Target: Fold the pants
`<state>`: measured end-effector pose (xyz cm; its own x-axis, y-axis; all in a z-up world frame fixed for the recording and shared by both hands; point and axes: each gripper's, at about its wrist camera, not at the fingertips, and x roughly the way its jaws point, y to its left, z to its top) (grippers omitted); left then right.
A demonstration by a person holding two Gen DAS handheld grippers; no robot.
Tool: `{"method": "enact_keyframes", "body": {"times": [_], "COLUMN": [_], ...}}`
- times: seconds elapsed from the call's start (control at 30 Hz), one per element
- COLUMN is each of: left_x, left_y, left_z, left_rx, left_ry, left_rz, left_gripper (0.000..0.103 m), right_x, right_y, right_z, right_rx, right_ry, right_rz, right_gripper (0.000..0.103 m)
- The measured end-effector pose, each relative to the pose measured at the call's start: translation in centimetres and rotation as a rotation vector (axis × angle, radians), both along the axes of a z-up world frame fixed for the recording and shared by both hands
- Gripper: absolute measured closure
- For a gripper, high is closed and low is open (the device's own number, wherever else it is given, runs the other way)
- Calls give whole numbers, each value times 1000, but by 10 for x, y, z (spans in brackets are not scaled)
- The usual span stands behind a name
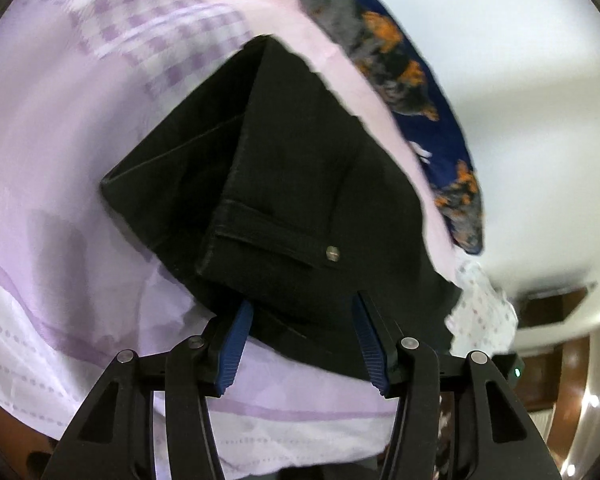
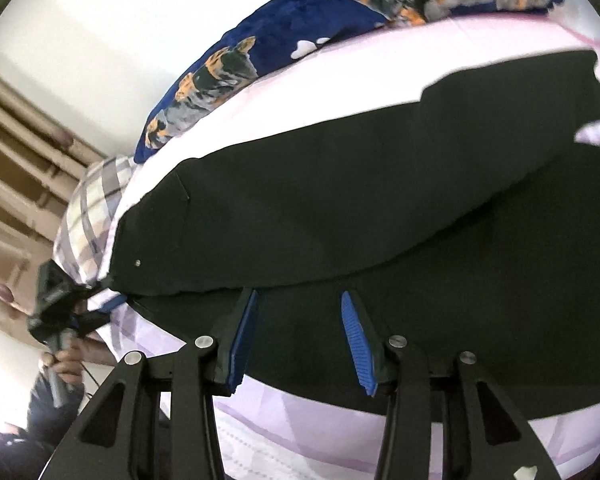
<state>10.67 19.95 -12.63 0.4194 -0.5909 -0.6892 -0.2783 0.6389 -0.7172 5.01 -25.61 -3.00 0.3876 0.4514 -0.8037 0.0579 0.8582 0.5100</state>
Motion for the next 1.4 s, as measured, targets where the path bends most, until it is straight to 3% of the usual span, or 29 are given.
{"method": "enact_keyframes", "body": {"times": [0.13, 0.17, 0.27, 0.53, 0.77, 0.83, 0.9, 1.27, 1.4], "left_x": [3, 2, 3, 10, 18, 20, 20, 25, 27], "left_y": [1, 2, 2, 7, 9, 10, 12, 12, 13], "left_z": [-7, -7, 2, 39, 39, 35, 31, 19, 17], "left_rx": [-14, -5, 51, 77, 106, 117, 120, 150, 150], "left_ry": [17, 14, -23, -102, -86, -69, -56, -18, -11], "left_rz": [77, 88, 85, 100, 101, 103, 107, 106, 109], "left_gripper": [53, 68, 81, 85, 85, 85, 85, 85, 85], "right_x": [-2, -2, -1, 13, 34, 39, 43, 51, 56], "right_y": [-7, -7, -7, -28, -84, -102, -114, -182, -197], "right_z": [-14, -17, -32, -48, -50, -47, -44, -37, -32], "right_rx": [116, 130, 192, 312, 365, 355, 336, 226, 195], "right_ry": [37, 42, 74, 35, -30, -50, -55, -83, -84], "right_rz": [-72, -84, -136, -295, -491, -521, -533, -670, -690], "right_gripper": [61, 60, 57, 57, 61, 78, 83, 87, 95]}}
